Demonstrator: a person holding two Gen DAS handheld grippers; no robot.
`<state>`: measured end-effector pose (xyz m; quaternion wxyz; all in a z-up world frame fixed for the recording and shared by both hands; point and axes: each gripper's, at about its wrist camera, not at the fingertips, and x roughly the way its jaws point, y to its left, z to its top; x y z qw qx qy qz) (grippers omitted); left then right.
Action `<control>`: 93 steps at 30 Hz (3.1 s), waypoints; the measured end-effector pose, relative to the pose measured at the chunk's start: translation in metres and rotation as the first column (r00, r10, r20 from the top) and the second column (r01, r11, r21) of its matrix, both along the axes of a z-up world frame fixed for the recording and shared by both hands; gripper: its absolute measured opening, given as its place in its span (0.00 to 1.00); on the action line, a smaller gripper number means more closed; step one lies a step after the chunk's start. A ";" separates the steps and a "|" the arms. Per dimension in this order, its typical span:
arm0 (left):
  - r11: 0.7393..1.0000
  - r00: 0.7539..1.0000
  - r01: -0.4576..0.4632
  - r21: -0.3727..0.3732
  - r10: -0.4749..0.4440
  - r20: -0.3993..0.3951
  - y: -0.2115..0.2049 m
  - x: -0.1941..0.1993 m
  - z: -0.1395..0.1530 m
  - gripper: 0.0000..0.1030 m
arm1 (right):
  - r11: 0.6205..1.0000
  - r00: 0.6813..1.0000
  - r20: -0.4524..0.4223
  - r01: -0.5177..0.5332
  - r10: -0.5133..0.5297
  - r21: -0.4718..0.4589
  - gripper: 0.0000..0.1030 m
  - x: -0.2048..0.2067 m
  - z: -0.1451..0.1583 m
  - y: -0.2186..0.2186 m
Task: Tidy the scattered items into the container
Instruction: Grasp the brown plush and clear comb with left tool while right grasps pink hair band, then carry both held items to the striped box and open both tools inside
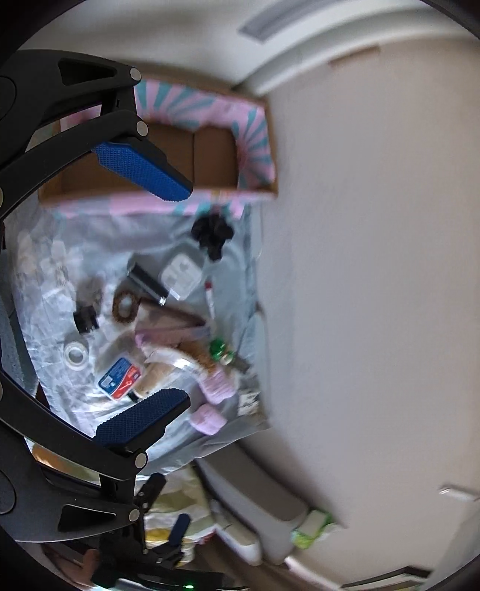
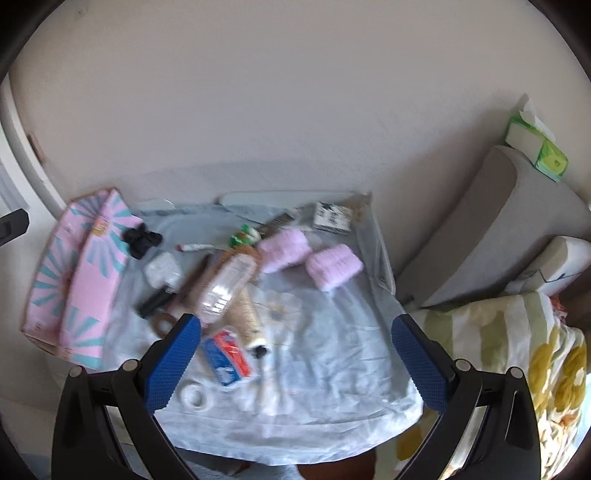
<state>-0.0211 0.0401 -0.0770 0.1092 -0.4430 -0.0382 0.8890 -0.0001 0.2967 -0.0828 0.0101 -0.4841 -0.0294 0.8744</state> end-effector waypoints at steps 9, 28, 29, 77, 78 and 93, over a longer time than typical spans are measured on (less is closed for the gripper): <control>0.996 0.981 0.084 0.032 -0.088 0.172 0.066 -0.047 -0.100 0.99 | 1.000 1.000 0.013 -0.027 0.027 -0.013 1.00 -0.034 -0.048 0.040; 0.974 0.957 0.209 -0.084 -0.186 0.222 0.138 -0.115 -0.189 0.97 | 0.997 0.996 0.077 -0.047 0.051 -0.054 1.00 -0.109 -0.141 0.072; 0.974 0.957 0.210 -0.084 -0.187 0.223 0.139 -0.117 -0.191 0.95 | 0.998 0.996 0.078 -0.047 0.051 -0.052 1.00 -0.111 -0.143 0.072; 0.933 0.933 -0.356 -0.050 0.358 0.035 -0.159 0.014 -0.005 0.30 | 0.694 0.735 -0.274 -0.677 0.621 -0.243 0.12 -0.039 0.062 -0.195; 0.928 0.928 -0.368 -0.053 0.370 0.045 -0.167 0.019 -0.011 0.30 | 0.669 0.716 -0.271 -0.698 0.644 -0.255 0.12 -0.041 0.059 -0.208; 0.905 0.906 -0.418 0.073 0.410 0.108 -0.207 0.037 -0.041 0.89 | 0.614 0.707 -0.108 -0.670 0.699 -0.416 0.54 -0.062 0.020 -0.292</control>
